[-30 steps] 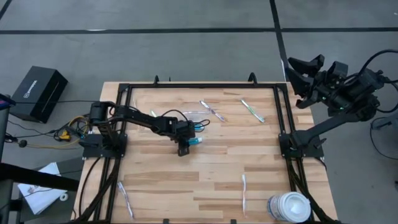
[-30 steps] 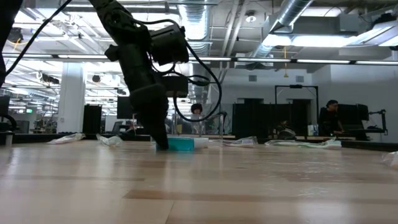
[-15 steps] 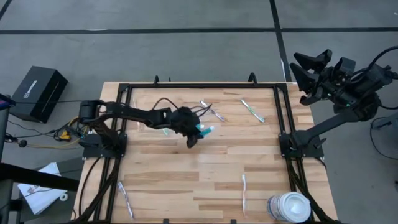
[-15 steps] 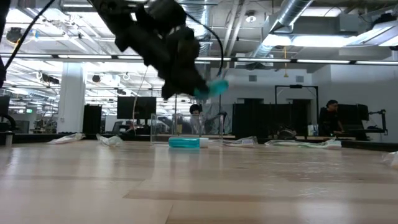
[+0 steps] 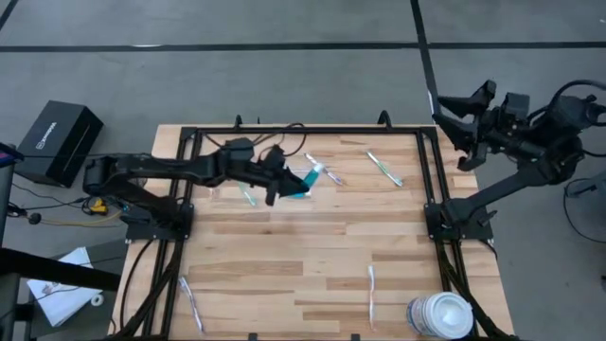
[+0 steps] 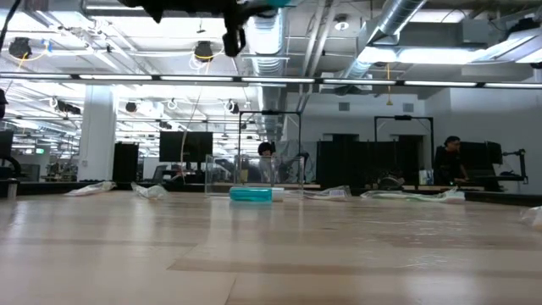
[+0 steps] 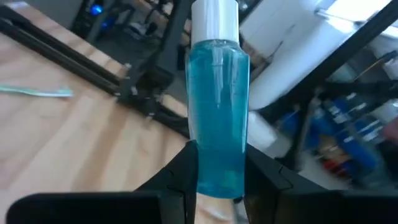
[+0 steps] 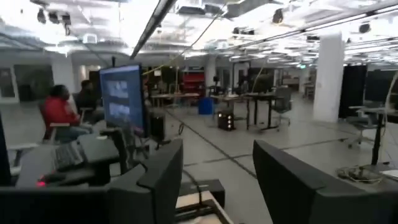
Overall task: Pick & Place toothbrushing station
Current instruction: Put the bottom blue mouthwash into the transparent organizer
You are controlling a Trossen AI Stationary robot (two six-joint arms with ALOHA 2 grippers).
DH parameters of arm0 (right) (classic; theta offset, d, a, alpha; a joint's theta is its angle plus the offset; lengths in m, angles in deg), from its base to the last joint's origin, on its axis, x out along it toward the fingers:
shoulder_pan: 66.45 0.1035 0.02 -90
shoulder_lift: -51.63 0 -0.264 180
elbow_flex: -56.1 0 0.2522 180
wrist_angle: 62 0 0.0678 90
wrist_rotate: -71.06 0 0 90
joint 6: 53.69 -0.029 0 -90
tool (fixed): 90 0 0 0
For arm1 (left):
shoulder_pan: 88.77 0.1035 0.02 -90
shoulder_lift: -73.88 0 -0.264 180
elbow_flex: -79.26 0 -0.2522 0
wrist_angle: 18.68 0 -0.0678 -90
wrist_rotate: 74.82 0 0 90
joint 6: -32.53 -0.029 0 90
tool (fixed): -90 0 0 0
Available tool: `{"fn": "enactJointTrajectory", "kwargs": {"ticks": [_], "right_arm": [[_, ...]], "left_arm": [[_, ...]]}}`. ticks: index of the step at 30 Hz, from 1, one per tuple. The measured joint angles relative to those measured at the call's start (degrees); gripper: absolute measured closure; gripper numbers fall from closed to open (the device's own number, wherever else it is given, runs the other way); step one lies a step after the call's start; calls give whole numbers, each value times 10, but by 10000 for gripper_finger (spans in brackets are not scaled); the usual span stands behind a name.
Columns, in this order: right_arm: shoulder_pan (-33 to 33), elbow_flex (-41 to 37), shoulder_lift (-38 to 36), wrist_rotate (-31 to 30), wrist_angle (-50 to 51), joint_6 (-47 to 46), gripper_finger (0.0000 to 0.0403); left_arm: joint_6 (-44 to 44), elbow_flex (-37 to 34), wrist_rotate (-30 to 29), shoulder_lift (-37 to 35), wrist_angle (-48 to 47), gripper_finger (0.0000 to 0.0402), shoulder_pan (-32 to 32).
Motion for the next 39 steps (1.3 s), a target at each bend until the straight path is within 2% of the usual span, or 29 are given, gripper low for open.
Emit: {"fn": "enactJointTrajectory", "kwargs": {"ticks": [7, 11, 16, 20, 24, 29, 39], "right_arm": [[-45, 28, 63, 114, 68, -60, 245], [-100, 44, 106, 221, 119, -108, 256], [-183, 46, 150, 384, 125, -125, 259], [-244, 46, 184, 507, 119, -127, 253], [-272, 46, 216, 594, 102, -127, 248], [-285, 46, 246, 665, 78, -126, 246], [-282, 47, 275, 709, 69, -121, 250]], "left_arm": [[56, 26, 84, 9, -19, 323, -5], [49, 67, 144, 33, -82, 323, -6], [18, 136, 196, 60, -138, 324, -13], [10, 181, 213, 71, -148, 325, -12], [11, 206, 235, 69, -146, 325, 0], [38, 207, 266, 70, -166, 325, 11], [41, 207, 284, 70, -183, 326, 11]]}}
